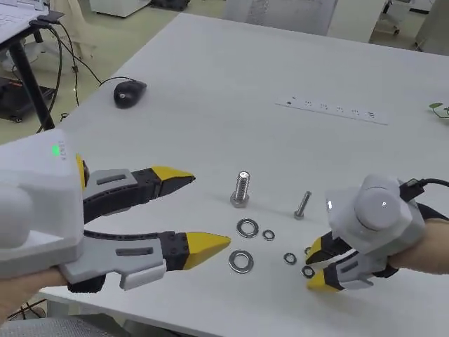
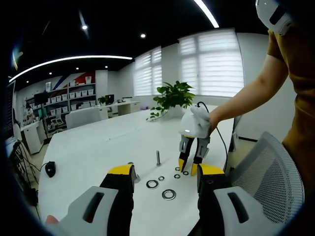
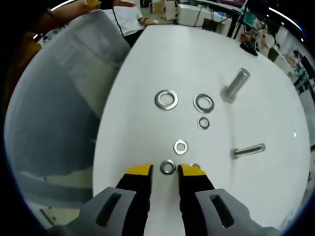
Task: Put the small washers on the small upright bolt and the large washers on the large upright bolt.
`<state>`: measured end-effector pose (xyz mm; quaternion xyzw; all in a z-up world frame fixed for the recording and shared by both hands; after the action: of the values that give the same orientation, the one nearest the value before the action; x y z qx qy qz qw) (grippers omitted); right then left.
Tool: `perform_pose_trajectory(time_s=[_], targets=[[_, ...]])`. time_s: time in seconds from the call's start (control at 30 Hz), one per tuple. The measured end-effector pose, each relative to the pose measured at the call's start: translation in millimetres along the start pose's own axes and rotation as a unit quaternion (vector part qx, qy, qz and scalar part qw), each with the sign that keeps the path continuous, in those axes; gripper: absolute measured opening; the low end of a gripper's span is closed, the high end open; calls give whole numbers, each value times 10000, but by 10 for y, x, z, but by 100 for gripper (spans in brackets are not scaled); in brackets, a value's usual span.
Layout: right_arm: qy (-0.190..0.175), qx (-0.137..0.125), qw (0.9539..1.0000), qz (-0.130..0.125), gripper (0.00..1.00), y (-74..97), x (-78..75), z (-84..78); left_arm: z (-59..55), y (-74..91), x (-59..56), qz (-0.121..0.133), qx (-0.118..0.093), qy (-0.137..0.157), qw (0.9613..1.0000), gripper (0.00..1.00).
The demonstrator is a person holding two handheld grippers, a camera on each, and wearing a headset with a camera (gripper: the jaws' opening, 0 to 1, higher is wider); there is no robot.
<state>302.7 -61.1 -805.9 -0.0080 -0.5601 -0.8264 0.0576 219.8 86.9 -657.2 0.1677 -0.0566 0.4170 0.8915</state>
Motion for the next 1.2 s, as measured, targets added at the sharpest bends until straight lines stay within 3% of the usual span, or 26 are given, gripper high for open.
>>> perform_pose_trajectory(time_s=[0.77,1.2], targets=[[211,77,9997,-92,14,-2,0,-6,-221,-66,-90,-189,648,-96,9977,50],[-10,-71,10000,-15,12,78,4,-16,-263,-141,-144,-317,716,-13,9969,50]])
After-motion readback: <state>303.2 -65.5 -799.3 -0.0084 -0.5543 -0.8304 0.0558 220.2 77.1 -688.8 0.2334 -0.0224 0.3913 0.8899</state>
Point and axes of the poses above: the centre of the closed fingertips' face, and the gripper's own axes: y roughly backward along the fingers, x roughly to its left, z roughly out of its top, the point moved 2 cm from there along y, roughly backward along the fingers, and after that the axes turned 13 degrees about -y, right-handed, at the moved point
